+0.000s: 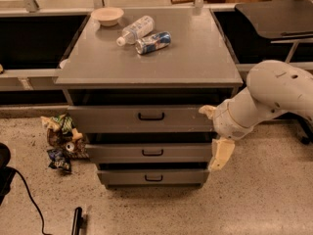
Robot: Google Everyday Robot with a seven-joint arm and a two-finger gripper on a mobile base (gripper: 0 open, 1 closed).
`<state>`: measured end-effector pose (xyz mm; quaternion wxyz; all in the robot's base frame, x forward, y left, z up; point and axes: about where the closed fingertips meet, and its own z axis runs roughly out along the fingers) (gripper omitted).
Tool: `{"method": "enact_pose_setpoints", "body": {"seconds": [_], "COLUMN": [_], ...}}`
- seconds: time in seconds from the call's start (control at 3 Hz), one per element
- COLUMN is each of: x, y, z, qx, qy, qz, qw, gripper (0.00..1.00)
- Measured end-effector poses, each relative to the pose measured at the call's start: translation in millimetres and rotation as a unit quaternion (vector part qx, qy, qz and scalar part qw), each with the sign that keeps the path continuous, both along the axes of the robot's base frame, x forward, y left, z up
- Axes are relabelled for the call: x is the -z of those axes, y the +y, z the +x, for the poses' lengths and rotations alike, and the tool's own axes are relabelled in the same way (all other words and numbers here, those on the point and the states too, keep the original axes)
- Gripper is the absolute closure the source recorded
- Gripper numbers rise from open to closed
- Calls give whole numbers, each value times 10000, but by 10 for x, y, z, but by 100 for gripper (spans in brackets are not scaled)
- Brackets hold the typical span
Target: Open top drawer
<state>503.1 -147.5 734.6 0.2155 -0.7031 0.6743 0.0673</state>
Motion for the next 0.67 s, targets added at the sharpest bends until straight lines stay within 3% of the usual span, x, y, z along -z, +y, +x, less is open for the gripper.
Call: {"method": "enact_pose_setpoints", "body": {"seconds": [0.67], "x": [257], "y": [-14], "z": [542], "qx": [178], "qy": [-482], "qz": [-495], "qw": [9975], "gripper": [0]}}
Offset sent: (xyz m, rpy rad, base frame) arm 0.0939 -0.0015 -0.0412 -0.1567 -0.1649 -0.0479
